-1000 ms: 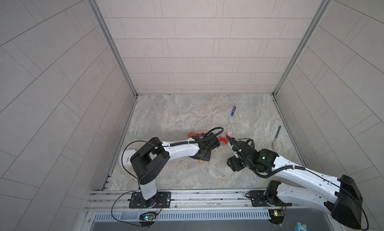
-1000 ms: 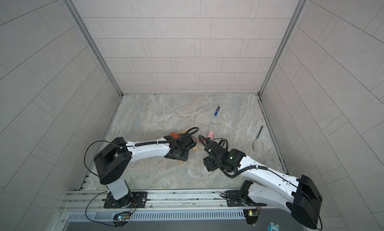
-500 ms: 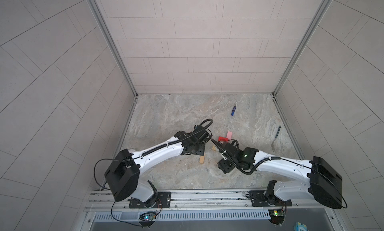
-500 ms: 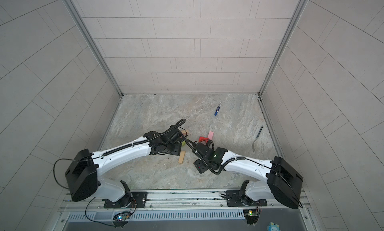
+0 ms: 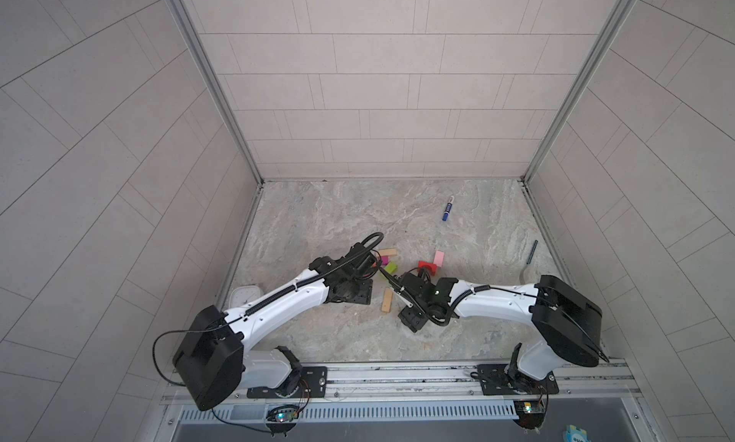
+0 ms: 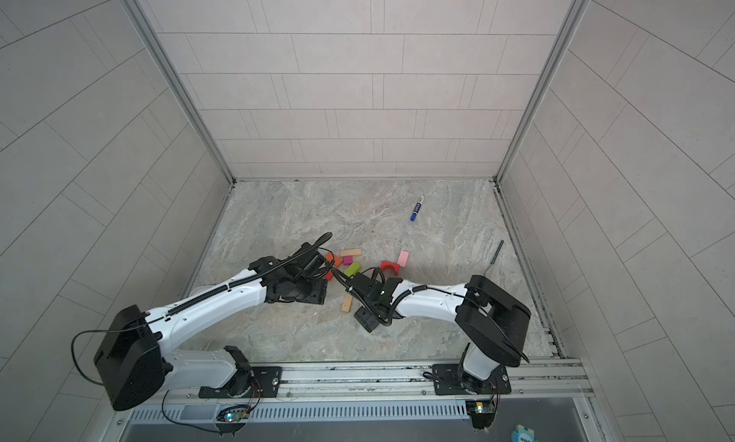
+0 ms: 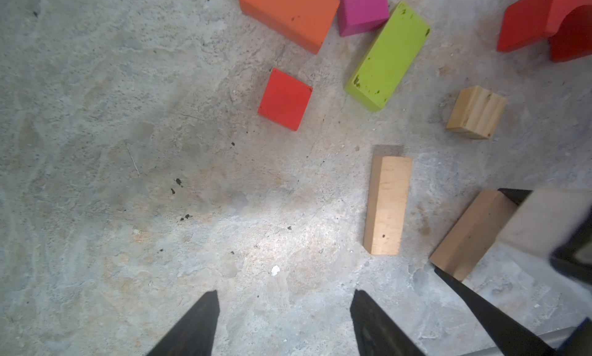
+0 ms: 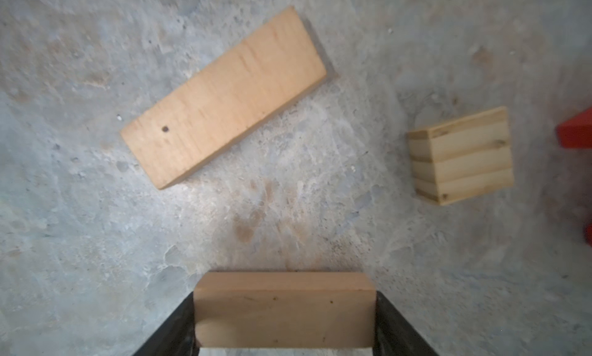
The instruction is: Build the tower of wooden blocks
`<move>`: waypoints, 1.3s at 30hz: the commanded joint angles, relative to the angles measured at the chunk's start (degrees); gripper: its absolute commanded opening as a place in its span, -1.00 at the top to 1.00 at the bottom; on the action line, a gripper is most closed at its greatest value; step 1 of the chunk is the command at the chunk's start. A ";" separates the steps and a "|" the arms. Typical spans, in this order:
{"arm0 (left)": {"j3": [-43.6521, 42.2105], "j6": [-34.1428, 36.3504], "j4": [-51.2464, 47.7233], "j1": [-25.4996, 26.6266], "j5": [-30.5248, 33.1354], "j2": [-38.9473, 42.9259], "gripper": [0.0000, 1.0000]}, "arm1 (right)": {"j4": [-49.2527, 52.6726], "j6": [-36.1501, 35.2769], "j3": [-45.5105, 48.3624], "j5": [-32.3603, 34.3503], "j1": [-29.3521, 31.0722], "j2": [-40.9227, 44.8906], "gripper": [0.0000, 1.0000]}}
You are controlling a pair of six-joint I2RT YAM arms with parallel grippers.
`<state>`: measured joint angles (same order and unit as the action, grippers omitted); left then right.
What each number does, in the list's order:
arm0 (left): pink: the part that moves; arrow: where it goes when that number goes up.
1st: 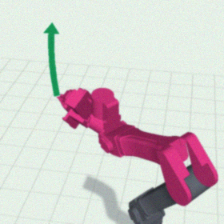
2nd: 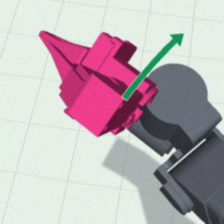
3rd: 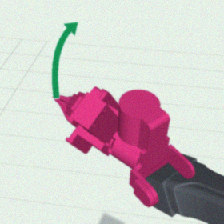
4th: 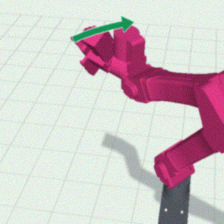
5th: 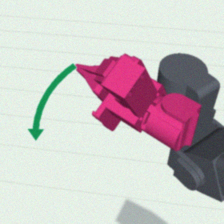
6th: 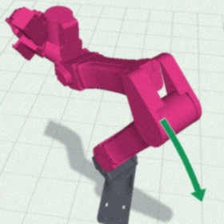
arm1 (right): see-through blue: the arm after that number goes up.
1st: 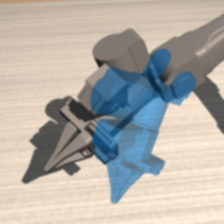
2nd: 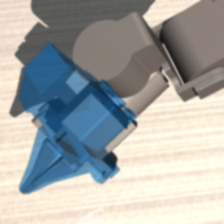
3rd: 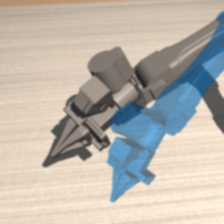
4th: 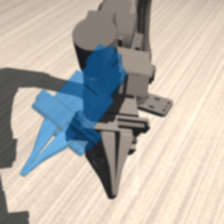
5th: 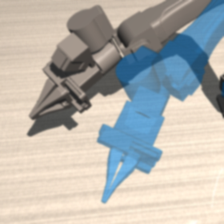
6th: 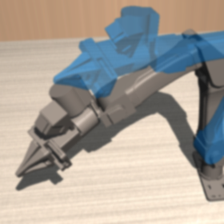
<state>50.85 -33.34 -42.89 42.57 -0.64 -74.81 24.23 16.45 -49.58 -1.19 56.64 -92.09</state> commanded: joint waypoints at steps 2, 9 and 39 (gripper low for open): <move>-0.14 3.43 -0.15 -0.03 -2.51 0.81 -0.49 | -0.33 -0.89 -0.83 0.56 0.49 -0.41 -0.33; 0.56 5.68 1.29 -0.05 -5.93 -0.25 -0.69 | 0.53 -0.60 -0.64 1.08 0.49 1.21 -0.65; 8.98 13.74 11.68 12.43 -9.68 -13.67 -0.48 | 13.94 19.38 13.24 6.96 -21.90 41.82 -0.79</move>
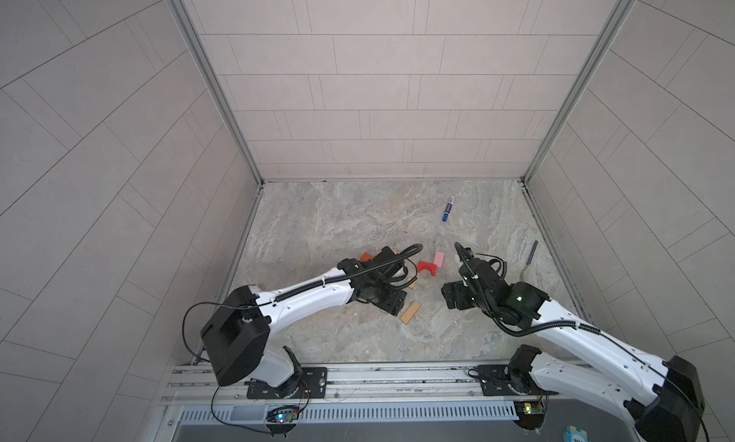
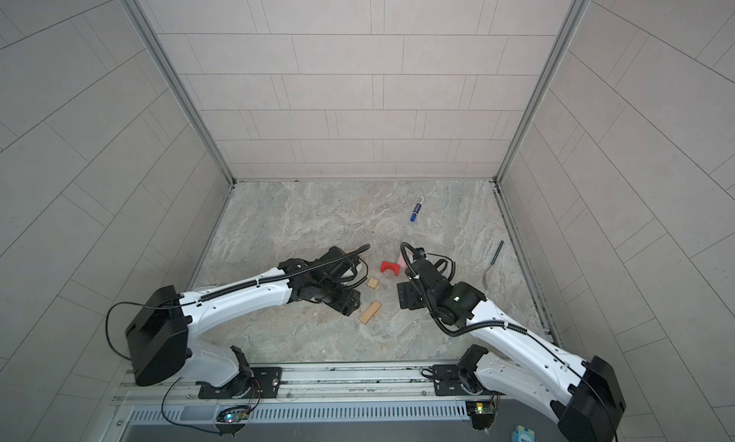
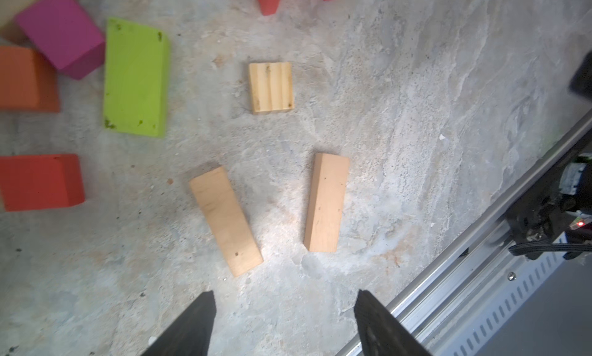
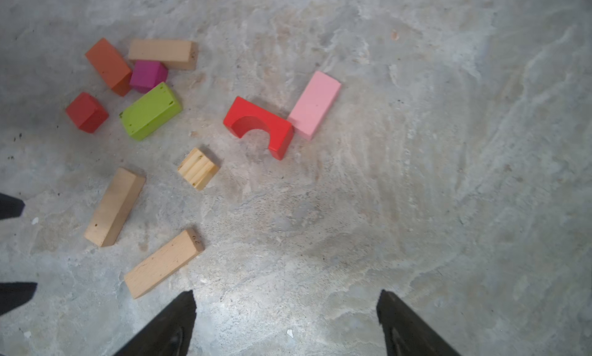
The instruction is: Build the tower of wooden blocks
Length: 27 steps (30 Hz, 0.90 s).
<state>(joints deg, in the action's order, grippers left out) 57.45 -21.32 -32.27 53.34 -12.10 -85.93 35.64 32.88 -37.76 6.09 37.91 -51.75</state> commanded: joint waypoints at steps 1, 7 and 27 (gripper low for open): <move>3.01 1.96 1.07 2.14 1.99 -3.73 -0.46 | 2.67 3.00 1.74 -1.27 -4.33 1.86 -0.79; 6.95 5.01 1.33 7.41 7.07 -9.99 -0.35 | 2.53 2.67 1.97 -4.01 -6.63 2.77 -0.78; 9.46 4.10 3.27 8.23 6.84 -19.57 -0.17 | 3.10 2.62 4.09 -5.21 -8.40 4.77 -0.78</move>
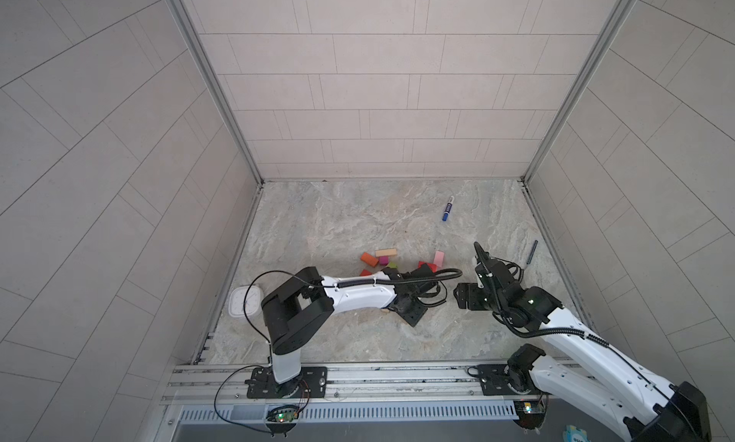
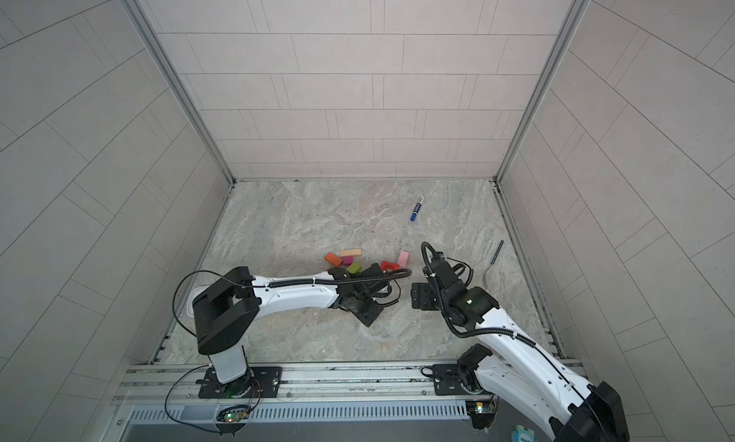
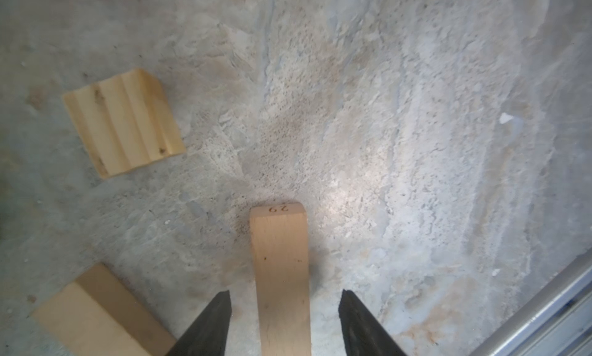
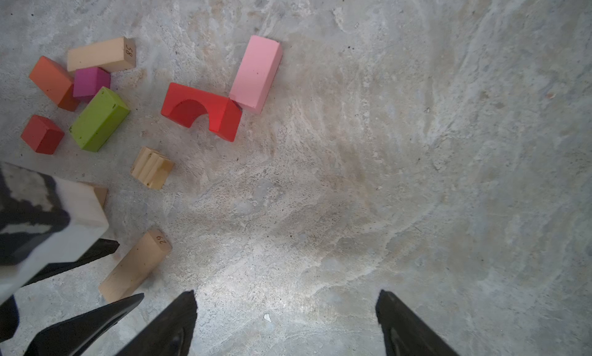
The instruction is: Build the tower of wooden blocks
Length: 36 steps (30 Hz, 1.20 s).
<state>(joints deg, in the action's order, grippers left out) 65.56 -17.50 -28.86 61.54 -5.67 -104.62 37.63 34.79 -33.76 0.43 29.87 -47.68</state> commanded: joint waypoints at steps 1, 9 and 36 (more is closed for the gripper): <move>1.26 0.13 -0.14 0.06 0.48 -1.02 -0.15 | 1.10 0.57 0.10 0.43 -0.42 0.59 -0.78; 1.62 -1.96 -0.46 0.07 2.11 -2.26 0.19 | 1.11 0.20 -0.04 0.19 -0.69 0.48 -0.78; 2.41 -20.21 -5.27 -2.81 10.72 -0.60 0.47 | 0.51 -0.24 0.35 -1.50 -0.86 0.37 -0.78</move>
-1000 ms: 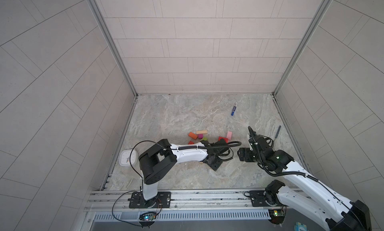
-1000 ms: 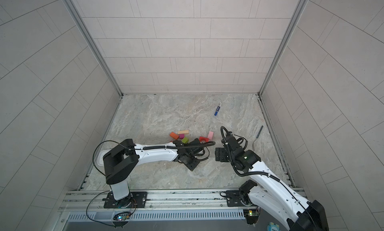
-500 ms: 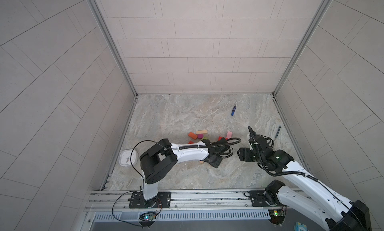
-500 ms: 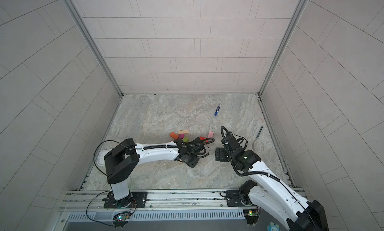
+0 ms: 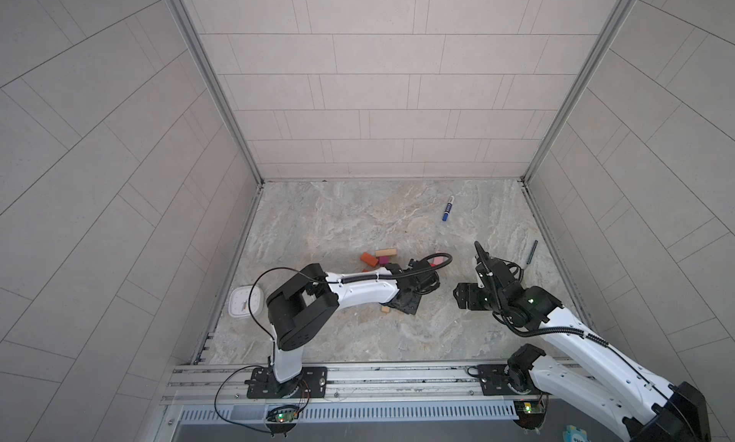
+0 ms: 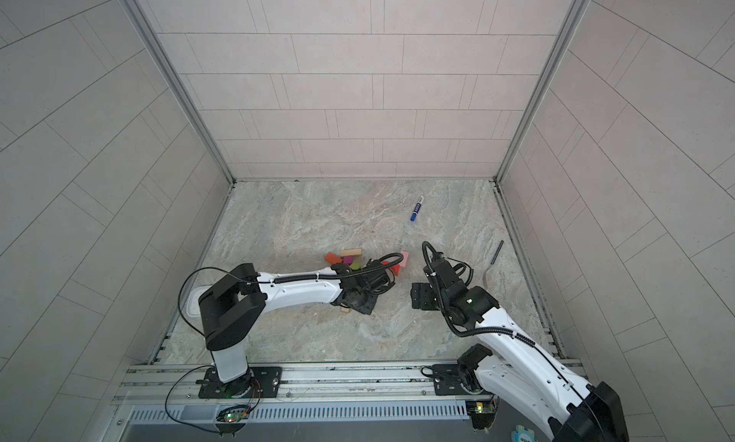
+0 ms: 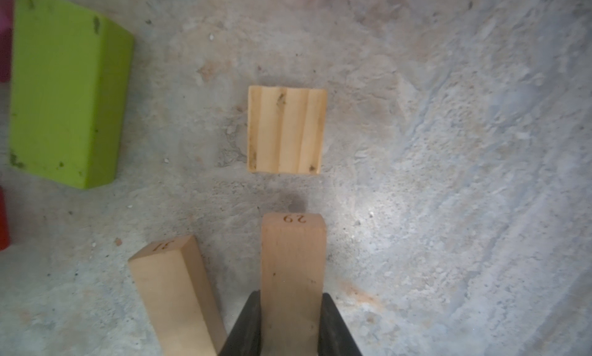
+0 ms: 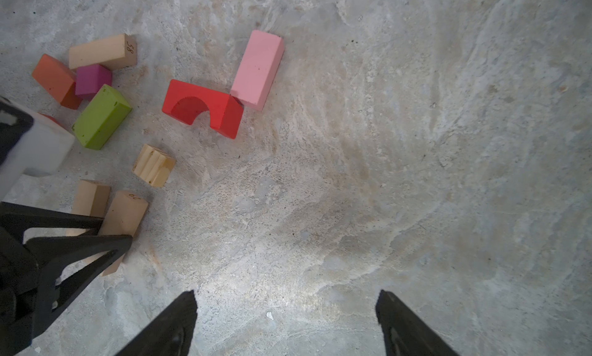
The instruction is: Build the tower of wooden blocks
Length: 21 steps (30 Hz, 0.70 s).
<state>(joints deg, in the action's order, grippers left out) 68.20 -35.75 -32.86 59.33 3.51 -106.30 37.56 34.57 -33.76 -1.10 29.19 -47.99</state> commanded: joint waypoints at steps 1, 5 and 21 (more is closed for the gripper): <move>-0.54 -2.28 -1.03 -0.62 1.67 1.31 0.47 | 0.36 -0.03 0.49 -0.08 -0.14 0.78 -0.78; -1.84 -3.10 0.24 -0.88 1.33 1.89 0.45 | -0.26 0.10 0.84 -0.75 -0.10 0.55 -0.78; -2.12 -3.37 -0.34 -0.91 -0.23 6.04 0.15 | -0.99 -0.03 0.97 -2.00 -0.15 -0.15 -0.78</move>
<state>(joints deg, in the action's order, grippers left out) 66.30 -39.00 -32.14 58.54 3.64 -103.98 37.06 34.57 -33.28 -2.76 29.19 -47.97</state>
